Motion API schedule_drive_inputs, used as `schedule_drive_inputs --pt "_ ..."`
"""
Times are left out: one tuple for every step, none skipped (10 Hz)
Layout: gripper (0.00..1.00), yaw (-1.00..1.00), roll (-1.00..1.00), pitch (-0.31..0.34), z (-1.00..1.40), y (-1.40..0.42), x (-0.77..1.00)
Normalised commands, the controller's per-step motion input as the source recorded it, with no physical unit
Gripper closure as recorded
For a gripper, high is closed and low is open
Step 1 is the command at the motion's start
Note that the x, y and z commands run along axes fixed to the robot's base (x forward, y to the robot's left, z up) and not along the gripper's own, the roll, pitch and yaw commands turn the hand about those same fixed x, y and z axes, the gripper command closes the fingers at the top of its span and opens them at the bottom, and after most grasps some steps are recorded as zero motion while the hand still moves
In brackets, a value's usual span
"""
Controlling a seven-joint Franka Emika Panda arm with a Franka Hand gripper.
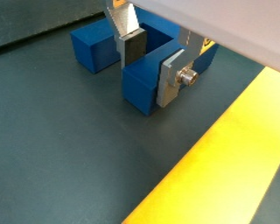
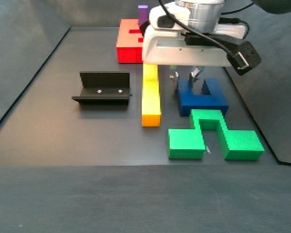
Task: Pick up the blue object. Move up. Place the blue object on the fixture. Regrasp the blue object. Move to above the board. Insert the blue object.
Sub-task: Pick up the blue object.
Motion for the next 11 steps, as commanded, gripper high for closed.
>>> schedule_drive_inputs --pt "1.0 0.0 0.0 0.0 0.0 0.0 0.0" --pt "1.0 0.0 0.0 0.0 0.0 0.0 0.0" --pt "1.0 0.0 0.0 0.0 0.0 0.0 0.0" --pt "1.0 0.0 0.0 0.0 0.0 0.0 0.0" --pt "1.0 0.0 0.0 0.0 0.0 0.0 0.0" --pt "1.0 0.0 0.0 0.0 0.0 0.0 0.0" --pt "1.0 0.0 0.0 0.0 0.0 0.0 0.0" --pt "1.0 0.0 0.0 0.0 0.0 0.0 0.0" --pt "1.0 0.0 0.0 0.0 0.0 0.0 0.0" --pt "1.0 0.0 0.0 0.0 0.0 0.0 0.0" --pt "1.0 0.0 0.0 0.0 0.0 0.0 0.0"
